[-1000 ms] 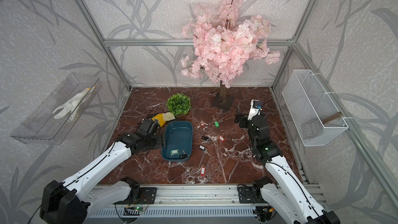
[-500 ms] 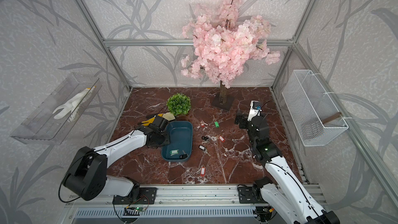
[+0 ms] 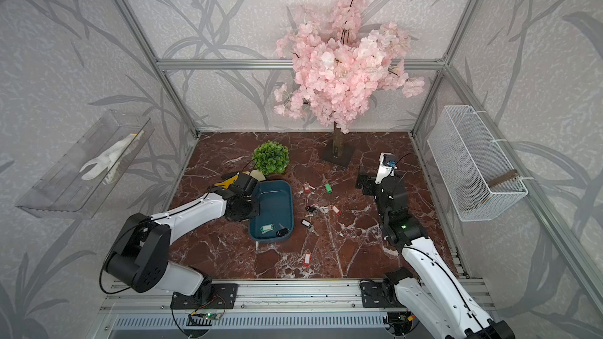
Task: Take the keys out of the storage box
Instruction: Adjust the storage box at the center of the board.
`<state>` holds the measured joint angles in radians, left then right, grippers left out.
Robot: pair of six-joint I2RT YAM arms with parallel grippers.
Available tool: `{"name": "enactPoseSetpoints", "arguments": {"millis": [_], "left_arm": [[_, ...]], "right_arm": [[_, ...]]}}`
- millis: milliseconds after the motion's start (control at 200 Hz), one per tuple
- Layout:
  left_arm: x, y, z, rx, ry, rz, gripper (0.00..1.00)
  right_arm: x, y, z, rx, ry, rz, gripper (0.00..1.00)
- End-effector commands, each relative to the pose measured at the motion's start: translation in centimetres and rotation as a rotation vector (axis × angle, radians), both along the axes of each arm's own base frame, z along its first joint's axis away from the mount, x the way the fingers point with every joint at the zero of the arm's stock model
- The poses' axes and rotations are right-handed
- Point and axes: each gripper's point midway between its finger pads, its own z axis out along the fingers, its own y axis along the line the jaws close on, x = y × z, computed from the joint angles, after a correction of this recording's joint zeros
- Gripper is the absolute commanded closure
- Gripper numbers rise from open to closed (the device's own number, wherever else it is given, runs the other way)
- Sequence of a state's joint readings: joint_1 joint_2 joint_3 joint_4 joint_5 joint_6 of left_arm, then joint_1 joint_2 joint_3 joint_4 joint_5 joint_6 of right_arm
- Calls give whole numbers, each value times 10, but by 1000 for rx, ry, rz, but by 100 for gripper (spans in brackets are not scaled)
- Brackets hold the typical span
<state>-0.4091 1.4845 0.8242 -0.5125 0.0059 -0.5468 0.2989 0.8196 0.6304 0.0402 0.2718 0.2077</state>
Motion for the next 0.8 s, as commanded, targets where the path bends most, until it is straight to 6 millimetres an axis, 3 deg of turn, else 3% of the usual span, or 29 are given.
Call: {"name": "enactPoseSetpoints", "arguments": {"millis": [0, 240, 420, 795], "left_arm": [[-4, 1, 9, 0, 19, -18, 100], [-23, 3, 36, -41, 101, -43, 100], [-31, -2, 57, -170, 147, -48, 100], [-31, -5, 58, -265, 220, -57, 100]], "right_arm": [[0, -4, 0, -16, -13, -14, 1], [-1, -5, 1, -32, -12, -16, 1], [0, -3, 0, -32, 2, -4, 1], [0, 0, -4, -50, 42, 18, 1]]}}
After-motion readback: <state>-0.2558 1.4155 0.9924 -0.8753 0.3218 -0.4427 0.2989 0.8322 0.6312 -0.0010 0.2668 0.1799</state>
